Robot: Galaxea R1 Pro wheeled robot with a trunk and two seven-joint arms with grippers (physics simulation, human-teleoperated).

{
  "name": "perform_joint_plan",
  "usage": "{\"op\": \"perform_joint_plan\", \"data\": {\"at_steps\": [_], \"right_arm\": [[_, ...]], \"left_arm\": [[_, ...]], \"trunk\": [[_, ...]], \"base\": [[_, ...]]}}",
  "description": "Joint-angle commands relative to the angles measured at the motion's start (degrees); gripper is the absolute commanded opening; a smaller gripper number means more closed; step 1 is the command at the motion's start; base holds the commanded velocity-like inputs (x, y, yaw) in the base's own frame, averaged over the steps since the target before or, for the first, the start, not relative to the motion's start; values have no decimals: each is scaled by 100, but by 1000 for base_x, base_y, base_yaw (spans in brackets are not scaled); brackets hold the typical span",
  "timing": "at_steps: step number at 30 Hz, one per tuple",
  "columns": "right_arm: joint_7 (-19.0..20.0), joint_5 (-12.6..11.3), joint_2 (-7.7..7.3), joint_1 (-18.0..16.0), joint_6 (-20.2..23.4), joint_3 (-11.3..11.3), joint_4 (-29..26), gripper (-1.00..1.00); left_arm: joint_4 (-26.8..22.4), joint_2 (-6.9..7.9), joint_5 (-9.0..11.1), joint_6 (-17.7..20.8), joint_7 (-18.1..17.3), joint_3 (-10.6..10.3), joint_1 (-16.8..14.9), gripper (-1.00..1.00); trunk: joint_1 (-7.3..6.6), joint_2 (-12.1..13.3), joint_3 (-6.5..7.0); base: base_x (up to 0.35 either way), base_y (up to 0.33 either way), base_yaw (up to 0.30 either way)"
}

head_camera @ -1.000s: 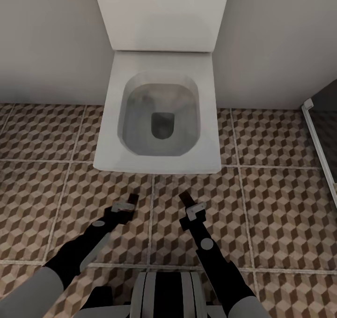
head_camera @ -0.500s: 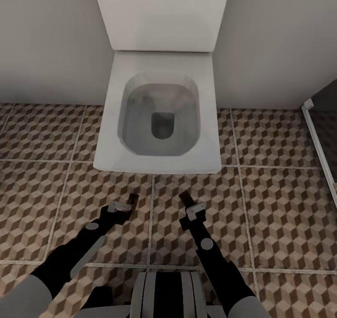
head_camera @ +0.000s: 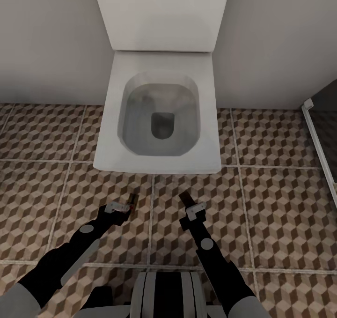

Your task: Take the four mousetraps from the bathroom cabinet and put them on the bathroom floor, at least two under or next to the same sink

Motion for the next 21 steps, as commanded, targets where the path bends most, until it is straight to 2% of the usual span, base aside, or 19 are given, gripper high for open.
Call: {"op": "perform_joint_plan", "data": {"at_steps": [1, 6, 16, 21], "right_arm": [[-30, 55, 0, -1, 19, 8, -2, -100], [-30, 55, 0, -1, 19, 8, -2, -100], [-30, 55, 0, -1, 19, 8, -2, -100], [-30, 55, 0, -1, 21, 8, -2, -100]], "left_arm": [[-48, 34, 62, 15, 58, -23, 8, 100], [-188, 178, 73, 18, 56, -23, 88, 100], [-293, 284, 78, 19, 53, -23, 209, 100], [-590, 523, 103, 23, 52, -23, 295, 100]], "trunk": [[-1, -1, -3], [-1, -1, -3], [-1, -1, -3], [-1, -1, -3]], "base": [[0, 0, 0], [0, 0, 0], [0, 0, 0], [0, 0, 0]]}}
